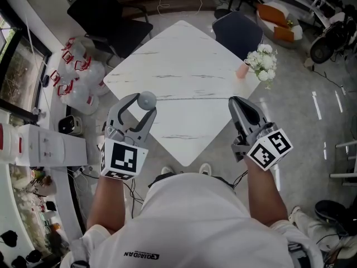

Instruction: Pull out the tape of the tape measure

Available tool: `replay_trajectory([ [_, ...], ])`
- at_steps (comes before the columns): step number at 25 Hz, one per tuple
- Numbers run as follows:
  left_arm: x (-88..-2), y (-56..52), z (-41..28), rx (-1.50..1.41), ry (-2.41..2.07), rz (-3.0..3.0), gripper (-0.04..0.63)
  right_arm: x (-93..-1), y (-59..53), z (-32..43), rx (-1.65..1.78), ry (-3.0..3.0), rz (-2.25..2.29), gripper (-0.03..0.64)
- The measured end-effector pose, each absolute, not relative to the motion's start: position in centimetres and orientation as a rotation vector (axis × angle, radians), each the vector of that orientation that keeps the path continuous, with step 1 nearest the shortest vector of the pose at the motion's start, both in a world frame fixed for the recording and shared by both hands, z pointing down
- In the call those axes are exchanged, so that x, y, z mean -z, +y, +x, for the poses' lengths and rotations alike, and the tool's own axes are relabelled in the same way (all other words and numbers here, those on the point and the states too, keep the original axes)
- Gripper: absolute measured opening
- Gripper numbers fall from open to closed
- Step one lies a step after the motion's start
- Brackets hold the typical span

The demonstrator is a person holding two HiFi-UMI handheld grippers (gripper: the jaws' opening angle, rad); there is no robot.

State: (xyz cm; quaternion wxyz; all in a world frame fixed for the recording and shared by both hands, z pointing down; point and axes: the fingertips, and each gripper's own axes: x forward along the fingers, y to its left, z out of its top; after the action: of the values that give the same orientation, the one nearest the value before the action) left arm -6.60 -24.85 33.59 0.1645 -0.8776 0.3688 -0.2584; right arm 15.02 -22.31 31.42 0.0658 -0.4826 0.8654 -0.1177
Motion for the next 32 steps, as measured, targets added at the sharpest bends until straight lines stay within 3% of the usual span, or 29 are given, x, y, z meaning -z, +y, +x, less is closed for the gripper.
replay_trajectory([
  [32,-32.5,-26.2,-9.4,0.75,1.145,-2.447,0.222,-31.2,-22.6,18.2,0.294,2.553,-1.612,0.02],
])
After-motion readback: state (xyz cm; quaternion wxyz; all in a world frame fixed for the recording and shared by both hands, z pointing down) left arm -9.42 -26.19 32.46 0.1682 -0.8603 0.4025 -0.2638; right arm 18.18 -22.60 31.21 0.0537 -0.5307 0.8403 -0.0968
